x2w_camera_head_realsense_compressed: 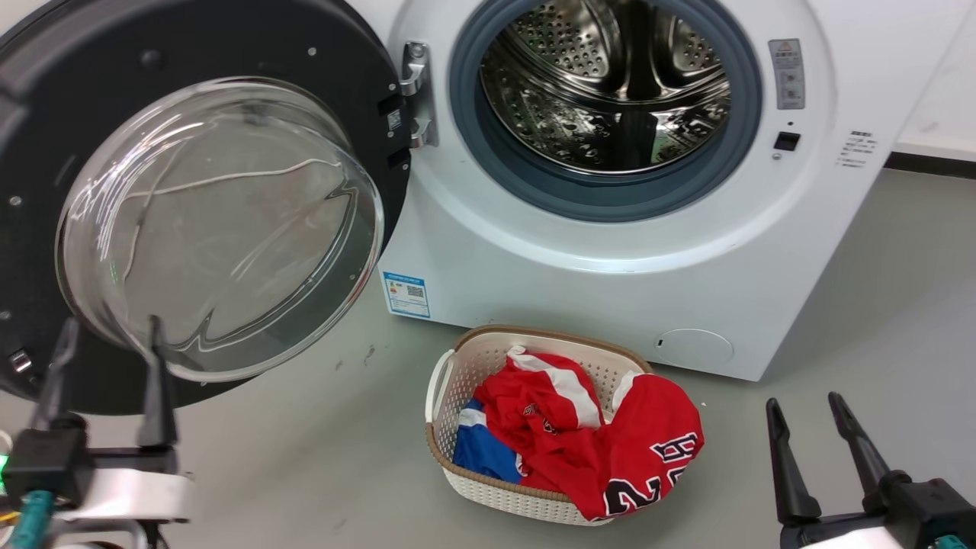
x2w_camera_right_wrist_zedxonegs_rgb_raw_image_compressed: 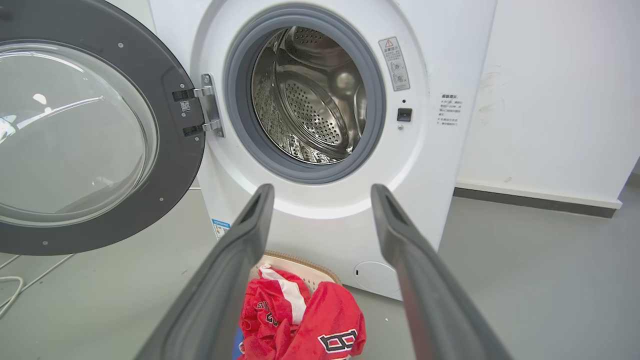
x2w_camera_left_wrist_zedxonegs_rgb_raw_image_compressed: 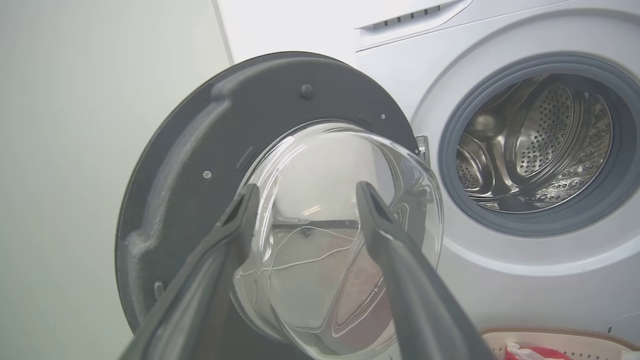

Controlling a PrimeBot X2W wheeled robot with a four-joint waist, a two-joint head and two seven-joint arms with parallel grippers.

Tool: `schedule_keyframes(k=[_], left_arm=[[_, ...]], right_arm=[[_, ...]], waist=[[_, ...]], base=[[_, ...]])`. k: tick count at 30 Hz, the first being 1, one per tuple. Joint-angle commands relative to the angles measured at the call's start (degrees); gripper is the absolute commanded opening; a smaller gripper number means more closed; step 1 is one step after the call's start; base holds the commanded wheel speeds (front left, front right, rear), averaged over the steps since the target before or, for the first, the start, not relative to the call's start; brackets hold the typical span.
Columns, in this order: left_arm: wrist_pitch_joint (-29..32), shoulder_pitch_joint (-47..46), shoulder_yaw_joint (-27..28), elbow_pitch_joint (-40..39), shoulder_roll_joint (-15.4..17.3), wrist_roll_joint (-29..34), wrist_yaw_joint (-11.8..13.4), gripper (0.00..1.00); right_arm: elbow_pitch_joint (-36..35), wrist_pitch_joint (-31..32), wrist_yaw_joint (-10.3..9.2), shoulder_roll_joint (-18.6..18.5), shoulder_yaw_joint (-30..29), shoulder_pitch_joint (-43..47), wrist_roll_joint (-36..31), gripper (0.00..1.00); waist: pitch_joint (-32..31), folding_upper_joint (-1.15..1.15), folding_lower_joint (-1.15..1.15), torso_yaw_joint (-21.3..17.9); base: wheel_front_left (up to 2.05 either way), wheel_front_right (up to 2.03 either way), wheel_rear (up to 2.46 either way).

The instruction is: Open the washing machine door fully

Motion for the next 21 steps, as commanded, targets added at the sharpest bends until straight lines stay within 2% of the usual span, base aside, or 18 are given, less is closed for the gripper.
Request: schedule_keyframes(k=[1, 9, 21], left_arm=[[0.15, 1.38, -1.36, -1.45, -1.05, 0.39, -0.01, 1.00], [0.15, 4.20, -4.09, -1.16, -5.82, -2.19, 0.72, 1.00], [0.15, 6.35, -8.59, 0.29, -8.27, -1.31, 3.83, 1.00]], right_arm=[[-1.00, -0.11, -0.03, 0.16, -0.20, 0.65, -0.35, 1.00], [-4.87, -0.11, -0.03, 0.16, -0.86, 1.41, -0.64, 1.00], [-7.96, -0.12, -0.02, 0.16, -1.33, 3.17, -0.89, 1.00]], waist=[[-0.26, 0.00, 0.01, -0.86], [-0.62, 0.00, 0.01, -4.12], [-0.93, 0.00, 0.01, -8.48]], base=[[0.00, 0.00, 0.00], [0.00, 0.00, 0.00], [0.00, 0.00, 0.00]])
